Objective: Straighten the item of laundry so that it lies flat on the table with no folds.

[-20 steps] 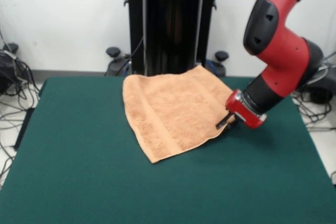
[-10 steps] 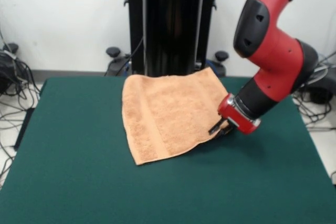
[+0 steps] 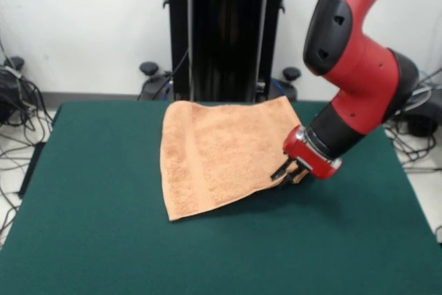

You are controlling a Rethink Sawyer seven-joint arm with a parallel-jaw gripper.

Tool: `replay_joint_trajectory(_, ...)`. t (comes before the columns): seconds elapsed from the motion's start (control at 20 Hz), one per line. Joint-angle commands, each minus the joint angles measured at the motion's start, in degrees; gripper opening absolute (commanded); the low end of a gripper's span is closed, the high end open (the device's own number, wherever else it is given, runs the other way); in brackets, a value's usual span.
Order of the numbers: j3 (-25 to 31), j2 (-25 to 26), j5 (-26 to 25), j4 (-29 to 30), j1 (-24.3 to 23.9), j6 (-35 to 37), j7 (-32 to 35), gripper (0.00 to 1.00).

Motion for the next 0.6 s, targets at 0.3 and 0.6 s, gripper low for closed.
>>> replay_joint_trajectory(0.3,9.0,-0.7,-4.0,-7.4,-2.9,4.5,2.4,0.00)
replay_joint_trajectory(0.6,9.3,0.0,-4.9,-8.7,-3.4,3.8,3.0,0.00)
